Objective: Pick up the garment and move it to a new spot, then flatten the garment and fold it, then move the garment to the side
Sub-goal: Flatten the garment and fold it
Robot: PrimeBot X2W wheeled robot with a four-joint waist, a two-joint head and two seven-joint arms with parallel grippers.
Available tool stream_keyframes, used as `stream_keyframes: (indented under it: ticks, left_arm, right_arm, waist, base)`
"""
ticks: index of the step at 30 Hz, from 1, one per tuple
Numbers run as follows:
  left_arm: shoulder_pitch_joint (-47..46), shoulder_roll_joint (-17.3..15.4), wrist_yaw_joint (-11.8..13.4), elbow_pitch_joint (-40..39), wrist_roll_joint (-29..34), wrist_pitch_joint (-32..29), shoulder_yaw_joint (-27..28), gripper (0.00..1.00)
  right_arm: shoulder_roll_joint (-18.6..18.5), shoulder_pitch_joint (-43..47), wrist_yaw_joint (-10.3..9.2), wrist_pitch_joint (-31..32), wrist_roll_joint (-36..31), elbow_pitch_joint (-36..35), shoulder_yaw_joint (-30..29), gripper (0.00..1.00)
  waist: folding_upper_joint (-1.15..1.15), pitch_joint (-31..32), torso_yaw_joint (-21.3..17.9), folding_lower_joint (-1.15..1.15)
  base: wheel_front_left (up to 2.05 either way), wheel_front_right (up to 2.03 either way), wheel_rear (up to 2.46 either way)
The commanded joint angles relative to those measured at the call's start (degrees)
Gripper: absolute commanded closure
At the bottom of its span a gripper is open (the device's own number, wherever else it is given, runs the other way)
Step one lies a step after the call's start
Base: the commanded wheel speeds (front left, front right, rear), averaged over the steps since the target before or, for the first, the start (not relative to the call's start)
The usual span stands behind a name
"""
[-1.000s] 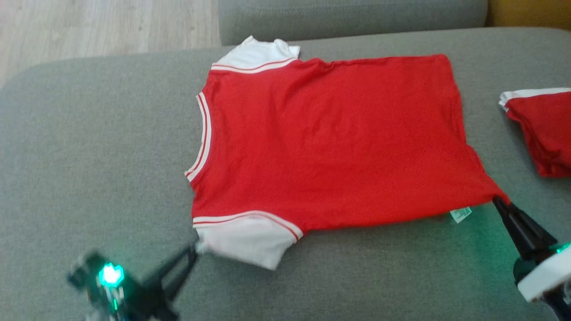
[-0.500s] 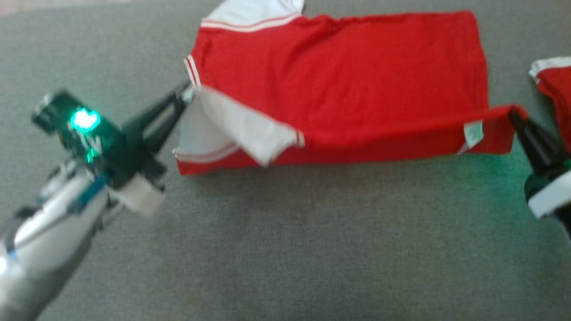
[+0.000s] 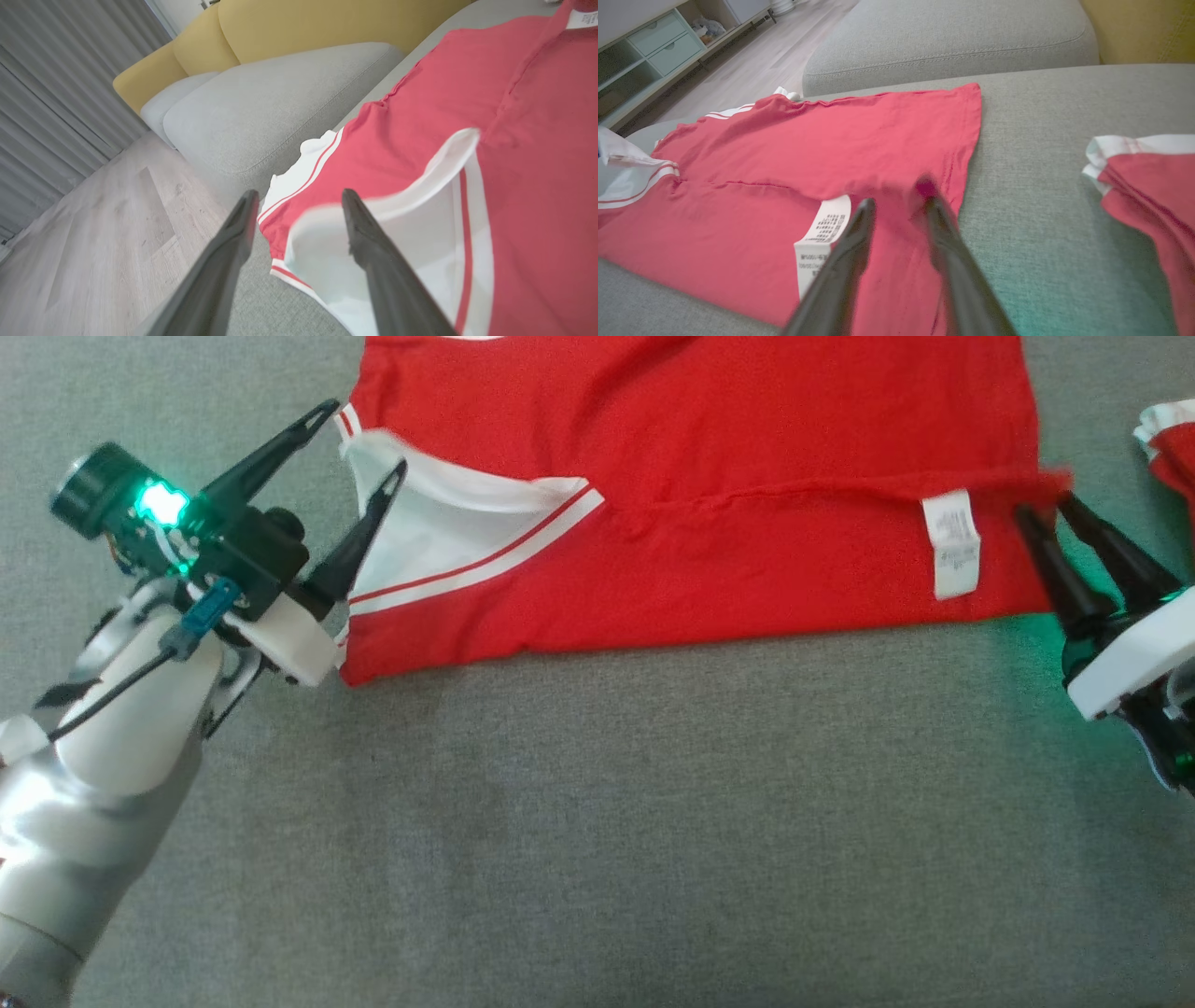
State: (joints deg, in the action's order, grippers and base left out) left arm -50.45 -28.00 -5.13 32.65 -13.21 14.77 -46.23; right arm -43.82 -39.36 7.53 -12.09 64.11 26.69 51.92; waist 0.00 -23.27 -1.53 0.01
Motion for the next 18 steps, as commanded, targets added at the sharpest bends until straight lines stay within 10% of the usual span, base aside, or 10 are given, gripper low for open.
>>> stream_keyframes:
  ticks: [1,18]
  left_arm:
    - [-1.15,-1.79,0.17,0.05,-0.73,0.23,2.53,0.0]
    - [21.4,5.6,10.7,-1.94,-14.22,0.22,10.27,0.0]
  right_arm:
    - [-1.5,0.65,-0.04,-0.94,0.7,0.07,0.71,0.0]
    - [-0.67,9.83,-0.04,-2.89,-1.2,1.48,-7.92,0.0]
  waist:
    - [0.0,0.54,-0.2,-0.01]
    - [0.0,6.81,-2.1,-0.01]
  base:
    - [0.0,0.0,0.0]
    - [0.0,0.0,0.0]
